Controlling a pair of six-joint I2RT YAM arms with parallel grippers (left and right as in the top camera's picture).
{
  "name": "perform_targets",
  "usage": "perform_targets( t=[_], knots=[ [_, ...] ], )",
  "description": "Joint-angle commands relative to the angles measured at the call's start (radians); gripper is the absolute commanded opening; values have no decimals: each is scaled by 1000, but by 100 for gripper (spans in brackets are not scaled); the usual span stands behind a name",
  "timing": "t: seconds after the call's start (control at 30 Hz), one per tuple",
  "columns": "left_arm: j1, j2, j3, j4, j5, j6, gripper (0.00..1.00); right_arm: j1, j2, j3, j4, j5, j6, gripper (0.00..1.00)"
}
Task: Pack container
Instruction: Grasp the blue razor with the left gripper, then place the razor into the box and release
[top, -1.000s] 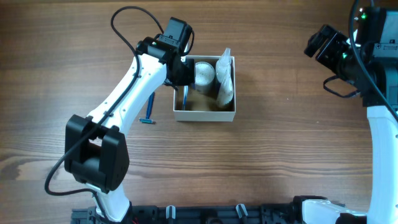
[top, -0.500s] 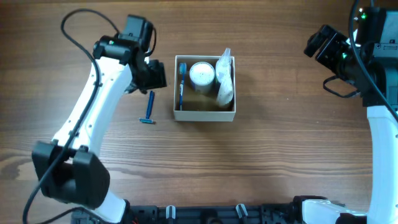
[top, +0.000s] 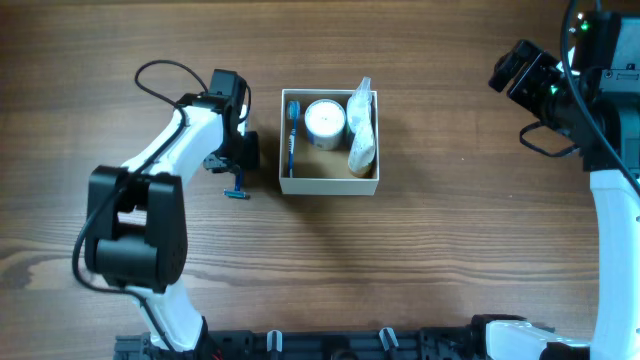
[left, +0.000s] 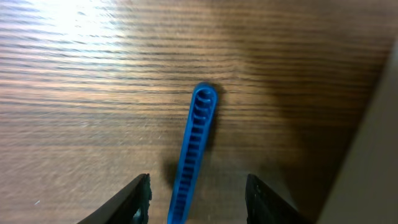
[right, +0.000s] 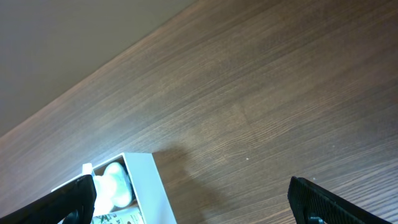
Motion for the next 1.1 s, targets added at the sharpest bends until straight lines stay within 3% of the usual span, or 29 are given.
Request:
perform_targets(
  t=[0.0, 0.13, 0.37, 0.53, 0.73, 0.9, 1.07],
  knots=[
    [5, 61, -10, 2, 4, 33, 32, 3, 0, 0, 3, -2, 13, 100],
    [8, 49, -6, -19, -42, 33, 4, 3, 0, 0, 3, -2, 13, 100],
    [-18, -116, 227, -238, -21, 32, 4, 3, 0, 0, 3, -2, 13, 100],
    [-142, -240, 272, -153, 35, 24, 4, 3, 0, 0, 3, -2, 13, 100],
    [-256, -176, 272, -46, 16, 21, 5, 3, 0, 0, 3, -2, 13, 100],
    [-254, -97, 271, -37, -37, -5, 8, 3, 0, 0, 3, -2, 13, 100],
    [-254, -69, 272, -35, -36, -28, 34, 3, 0, 0, 3, -2, 13, 100]
  ],
)
